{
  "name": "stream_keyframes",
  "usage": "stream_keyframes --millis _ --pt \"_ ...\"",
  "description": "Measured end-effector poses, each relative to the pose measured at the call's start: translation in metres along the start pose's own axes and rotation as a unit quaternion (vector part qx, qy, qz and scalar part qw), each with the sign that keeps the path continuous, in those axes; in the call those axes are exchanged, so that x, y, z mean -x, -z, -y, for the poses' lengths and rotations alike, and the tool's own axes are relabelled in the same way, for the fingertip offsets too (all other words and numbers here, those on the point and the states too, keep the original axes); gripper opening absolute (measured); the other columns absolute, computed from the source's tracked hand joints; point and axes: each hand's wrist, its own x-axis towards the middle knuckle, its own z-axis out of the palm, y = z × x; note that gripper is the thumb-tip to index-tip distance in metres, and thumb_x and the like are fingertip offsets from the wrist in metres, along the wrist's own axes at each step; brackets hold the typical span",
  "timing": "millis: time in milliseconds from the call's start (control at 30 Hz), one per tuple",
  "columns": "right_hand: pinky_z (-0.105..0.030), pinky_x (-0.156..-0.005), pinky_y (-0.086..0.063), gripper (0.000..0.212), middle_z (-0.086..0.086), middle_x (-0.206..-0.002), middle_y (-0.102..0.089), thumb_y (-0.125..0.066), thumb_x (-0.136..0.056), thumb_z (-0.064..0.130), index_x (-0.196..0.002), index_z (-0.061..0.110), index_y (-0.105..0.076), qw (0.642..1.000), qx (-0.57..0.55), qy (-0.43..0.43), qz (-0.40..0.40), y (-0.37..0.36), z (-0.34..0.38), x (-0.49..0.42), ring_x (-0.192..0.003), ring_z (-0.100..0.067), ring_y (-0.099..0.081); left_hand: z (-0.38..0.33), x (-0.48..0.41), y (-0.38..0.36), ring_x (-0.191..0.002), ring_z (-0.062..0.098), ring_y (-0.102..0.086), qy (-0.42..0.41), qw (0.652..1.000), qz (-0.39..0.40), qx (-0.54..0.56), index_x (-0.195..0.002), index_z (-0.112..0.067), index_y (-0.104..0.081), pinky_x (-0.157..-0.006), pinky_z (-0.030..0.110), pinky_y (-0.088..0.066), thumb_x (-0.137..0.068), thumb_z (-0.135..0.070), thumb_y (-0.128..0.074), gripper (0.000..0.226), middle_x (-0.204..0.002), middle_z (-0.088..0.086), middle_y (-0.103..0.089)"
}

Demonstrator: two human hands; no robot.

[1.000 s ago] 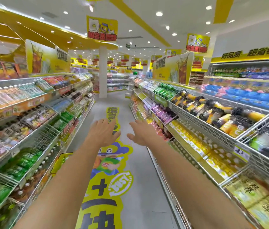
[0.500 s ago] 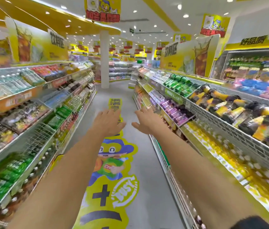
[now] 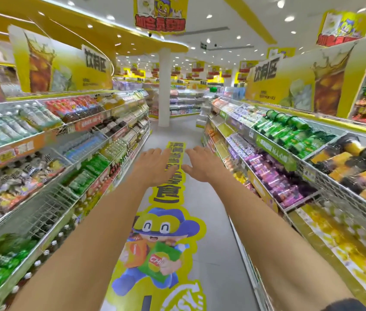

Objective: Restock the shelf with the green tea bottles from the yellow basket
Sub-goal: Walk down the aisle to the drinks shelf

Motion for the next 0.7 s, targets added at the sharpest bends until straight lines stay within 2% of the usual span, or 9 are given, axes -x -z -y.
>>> stream_keyframes --millis 100,333,400,500,700 --pt "-0.054 -0.102 -0.046 0.064 -0.016 -0.139 -0.051 -0.053 -0.095 0.057 -0.144 0.016 -0.047 1.0 -0.004 0.013 0.002 -0.026 -0.017 -0.054 -0.131 -0.039 -0.047 0.013 -0.047 -0.039 -0.125 0.037 -0.053 -0.006 1.0 0.002 -0.003 -0.147 -0.014 -0.039 -0.102 0.047 -0.042 -0.077 -0.076 -0.005 0.099 -0.132 0.015 -0.058" --pt "-0.054 -0.101 -0.046 0.062 -0.013 -0.139 -0.05 -0.053 -0.094 0.06 -0.141 0.02 -0.049 0.999 -0.003 0.017 0.037 -0.107 -0.062 -0.17 -0.128 -0.038 -0.047 0.062 -0.163 -0.127 -0.128 0.037 -0.051 0.022 0.999 0.033 -0.003 -0.145 -0.016 -0.039 -0.106 0.047 -0.039 -0.073 -0.077 -0.006 0.1 -0.134 0.014 -0.057" --pt "-0.055 -0.102 -0.045 0.062 -0.013 -0.142 -0.048 -0.053 -0.095 0.058 -0.143 0.019 -0.047 0.999 -0.001 0.014 0.046 -0.126 -0.073 -0.209 -0.131 -0.037 -0.046 0.079 -0.199 -0.153 -0.13 0.036 -0.049 0.035 0.998 0.045 0.004 -0.145 -0.017 -0.039 -0.105 0.047 -0.038 -0.079 -0.078 -0.012 0.094 -0.137 0.014 -0.055" --pt "-0.054 -0.103 -0.045 0.064 -0.012 -0.145 -0.046 -0.052 -0.096 0.058 -0.146 0.019 -0.045 0.999 0.014 0.015 0.05 -0.15 -0.083 -0.276 -0.134 -0.035 -0.044 0.109 -0.266 -0.185 -0.131 0.035 -0.048 0.034 0.999 0.039 0.016 -0.147 -0.016 -0.037 -0.105 0.047 -0.039 -0.094 -0.069 -0.036 0.074 -0.139 0.013 -0.054" --pt "-0.05 -0.103 -0.044 0.062 -0.011 -0.146 -0.047 -0.052 -0.097 0.055 -0.147 0.019 -0.045 0.999 0.04 0.009 0.023 -0.161 -0.096 -0.428 -0.134 -0.035 -0.044 0.178 -0.412 -0.204 -0.123 0.037 -0.051 0.017 1.0 -0.002 0.014 -0.144 -0.014 -0.039 -0.098 0.047 -0.043 -0.097 -0.063 -0.04 0.068 -0.132 0.016 -0.055"
